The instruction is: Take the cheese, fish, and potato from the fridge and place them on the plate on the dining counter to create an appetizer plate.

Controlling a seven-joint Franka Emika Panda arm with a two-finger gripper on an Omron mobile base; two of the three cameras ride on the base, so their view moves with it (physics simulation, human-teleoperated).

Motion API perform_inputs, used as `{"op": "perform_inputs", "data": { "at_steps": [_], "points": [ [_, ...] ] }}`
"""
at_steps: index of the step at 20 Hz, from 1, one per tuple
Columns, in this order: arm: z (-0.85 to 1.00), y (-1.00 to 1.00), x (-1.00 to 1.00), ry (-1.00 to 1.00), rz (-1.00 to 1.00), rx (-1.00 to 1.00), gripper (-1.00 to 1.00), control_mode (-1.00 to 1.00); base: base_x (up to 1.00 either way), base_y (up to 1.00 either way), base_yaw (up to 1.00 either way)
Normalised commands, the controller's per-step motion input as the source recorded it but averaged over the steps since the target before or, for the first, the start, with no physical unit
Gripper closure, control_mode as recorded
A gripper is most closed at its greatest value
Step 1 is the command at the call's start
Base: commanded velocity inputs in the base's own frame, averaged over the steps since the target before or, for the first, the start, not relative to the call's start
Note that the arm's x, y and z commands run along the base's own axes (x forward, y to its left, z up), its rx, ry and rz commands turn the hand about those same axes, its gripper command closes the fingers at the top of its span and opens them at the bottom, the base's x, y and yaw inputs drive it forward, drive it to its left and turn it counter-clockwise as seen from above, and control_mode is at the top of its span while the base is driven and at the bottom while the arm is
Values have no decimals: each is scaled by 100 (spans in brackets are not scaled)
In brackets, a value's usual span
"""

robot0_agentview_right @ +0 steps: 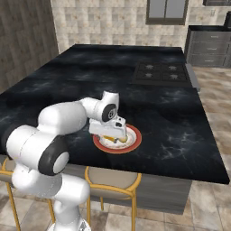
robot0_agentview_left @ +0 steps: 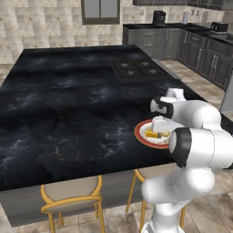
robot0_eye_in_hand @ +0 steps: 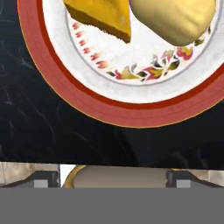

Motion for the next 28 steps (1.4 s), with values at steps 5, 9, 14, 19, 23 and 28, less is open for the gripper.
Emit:
{"op": "perform_inputs", "data": {
  "at_steps": [5,9,14,19,23,28],
  "points": [
    [76,0,-94,-15,0,-1,-100,-100,0,0,0],
    [66,2,-77,-27,0,-1,-100,-100,0,0,0],
    [59,11,-60,-33,0,-2,-100,-100,0,0,0],
    [44,32,-51,-32,0,-4,-100,-100,0,0,0],
    [22,51,-39,-16,1,-8,-100,-100,0,0,0],
    [0,0,0,0,0,0,-100,100,-56,13,8]
  ]
}}
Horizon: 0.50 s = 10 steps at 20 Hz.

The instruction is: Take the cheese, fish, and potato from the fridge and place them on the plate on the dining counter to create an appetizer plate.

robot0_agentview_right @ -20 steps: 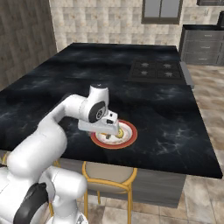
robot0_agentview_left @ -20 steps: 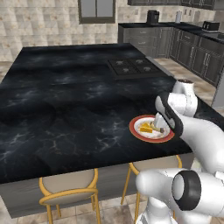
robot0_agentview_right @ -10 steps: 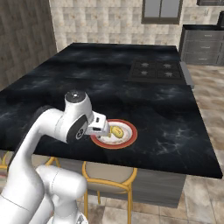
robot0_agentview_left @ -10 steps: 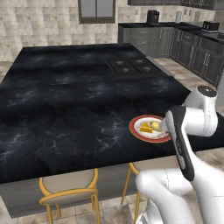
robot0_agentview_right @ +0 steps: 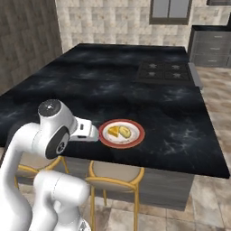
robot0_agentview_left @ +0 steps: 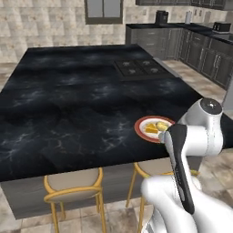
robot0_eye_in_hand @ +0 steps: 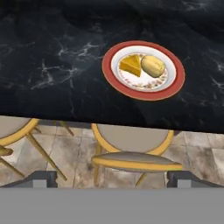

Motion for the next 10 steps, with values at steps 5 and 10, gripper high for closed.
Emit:
{"op": "perform_inputs", "data": {
  "at_steps": [5,10],
  "points": [
    [0,0,0,0,0,0,-100,100,-100,-22,2],
    [0,0,0,0,0,0,-100,100,-94,-62,-6]
  ]
}}
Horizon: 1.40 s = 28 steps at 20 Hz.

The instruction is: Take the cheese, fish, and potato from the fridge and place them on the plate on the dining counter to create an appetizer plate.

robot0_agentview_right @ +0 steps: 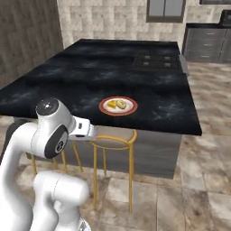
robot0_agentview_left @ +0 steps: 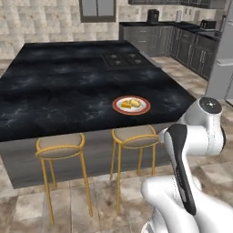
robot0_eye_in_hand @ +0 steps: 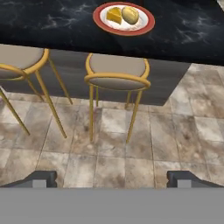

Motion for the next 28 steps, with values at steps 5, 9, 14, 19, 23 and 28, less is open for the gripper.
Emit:
{"op": "perform_inputs", "data": {
  "at_steps": [5,9,14,19,23,28],
  "points": [
    [0,0,0,0,0,0,-100,100,-33,-99,-13],
    [0,0,0,0,0,0,-100,100,-1,-100,-17],
    [0,0,0,0,0,0,-100,100,23,-100,-17],
    [0,0,0,0,0,0,-100,100,38,-100,-17],
    [0,0,0,0,0,0,-100,100,62,-100,-19],
    [0,0,0,0,0,0,-100,100,79,-92,-18]
  ]
}}
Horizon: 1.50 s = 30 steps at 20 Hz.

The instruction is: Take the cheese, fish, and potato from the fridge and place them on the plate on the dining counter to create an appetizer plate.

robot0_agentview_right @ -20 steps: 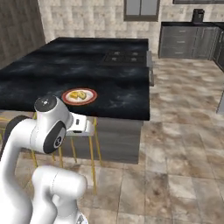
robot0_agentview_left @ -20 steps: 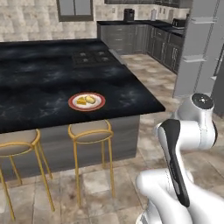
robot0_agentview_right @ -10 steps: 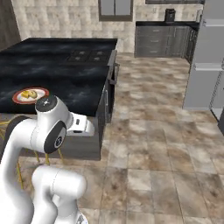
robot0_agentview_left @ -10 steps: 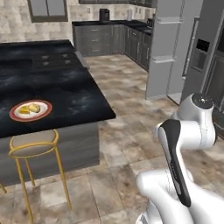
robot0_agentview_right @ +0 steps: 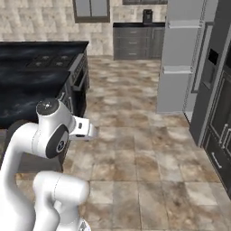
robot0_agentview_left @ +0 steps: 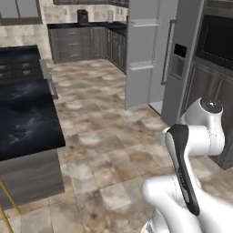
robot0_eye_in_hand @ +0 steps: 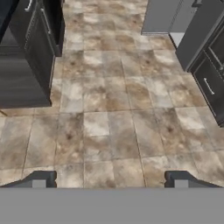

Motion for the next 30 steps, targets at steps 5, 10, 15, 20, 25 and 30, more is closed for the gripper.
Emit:
{"op": "perform_inputs", "data": {
  "at_steps": [5,10,15,20,25,30],
  "points": [
    [0,0,0,0,0,0,-100,100,100,-40,-18],
    [0,0,0,0,0,0,-100,100,100,-17,-19],
    [0,0,0,0,0,0,-100,100,100,-5,-20],
    [0,0,0,0,0,0,-100,100,100,-12,-22],
    [0,0,0,0,0,0,-100,100,81,-33,-24],
    [0,0,0,0,0,0,-100,100,74,-28,-25]
  ]
}}
